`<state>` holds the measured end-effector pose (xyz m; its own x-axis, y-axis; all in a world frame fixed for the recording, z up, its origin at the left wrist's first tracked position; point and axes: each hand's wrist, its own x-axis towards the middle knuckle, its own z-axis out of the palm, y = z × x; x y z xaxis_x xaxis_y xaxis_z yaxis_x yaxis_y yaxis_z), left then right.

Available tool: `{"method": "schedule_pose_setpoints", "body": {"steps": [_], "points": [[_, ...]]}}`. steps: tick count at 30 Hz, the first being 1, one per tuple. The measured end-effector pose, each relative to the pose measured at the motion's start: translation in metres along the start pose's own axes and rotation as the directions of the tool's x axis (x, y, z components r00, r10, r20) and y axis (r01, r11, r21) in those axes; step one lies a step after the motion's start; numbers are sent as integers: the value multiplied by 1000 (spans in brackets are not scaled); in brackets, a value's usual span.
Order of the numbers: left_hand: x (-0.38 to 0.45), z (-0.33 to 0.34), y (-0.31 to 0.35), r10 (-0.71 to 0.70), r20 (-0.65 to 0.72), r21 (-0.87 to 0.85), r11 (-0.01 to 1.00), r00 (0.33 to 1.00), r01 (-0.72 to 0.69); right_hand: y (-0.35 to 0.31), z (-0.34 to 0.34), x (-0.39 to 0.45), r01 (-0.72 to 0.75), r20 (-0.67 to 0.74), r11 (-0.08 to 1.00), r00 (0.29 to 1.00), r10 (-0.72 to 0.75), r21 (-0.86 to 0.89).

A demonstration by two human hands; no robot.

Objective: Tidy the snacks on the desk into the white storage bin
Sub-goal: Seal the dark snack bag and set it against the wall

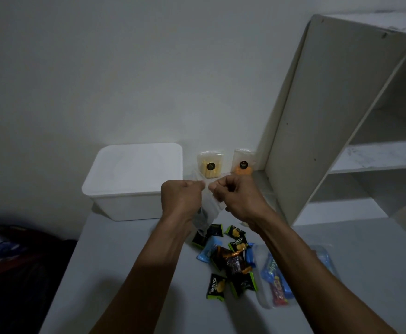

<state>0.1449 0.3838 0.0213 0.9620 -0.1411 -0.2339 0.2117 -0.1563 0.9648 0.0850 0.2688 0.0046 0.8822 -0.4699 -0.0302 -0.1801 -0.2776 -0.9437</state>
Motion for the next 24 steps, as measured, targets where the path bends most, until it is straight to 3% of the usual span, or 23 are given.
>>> {"method": "schedule_pose_setpoints", "body": {"steps": [3,6,10,14,20,24], "points": [[-2,1,-5,0,-9,-14,1000,1000,-1,1,-8,-2,21,29,998,999,-19,-57],[5,-5,-9,123,-42,6,992,992,-122,-8,-25,-4,61,90,991,995,-51,-115],[18,-15,-12,268,226,23,960,937,-280,-24,-55,-6,105,219,971,974,-57,-216],[21,-11,-16,306,268,-63,952,913,-300,-28,-73,-3,127,258,963,964,-63,-239],[25,2,-24,213,198,-132,973,957,-189,18,-80,-5,51,76,995,996,-44,-82],[40,11,-36,203,204,-97,978,958,-186,51,-60,3,34,-130,999,991,-30,26]]}}
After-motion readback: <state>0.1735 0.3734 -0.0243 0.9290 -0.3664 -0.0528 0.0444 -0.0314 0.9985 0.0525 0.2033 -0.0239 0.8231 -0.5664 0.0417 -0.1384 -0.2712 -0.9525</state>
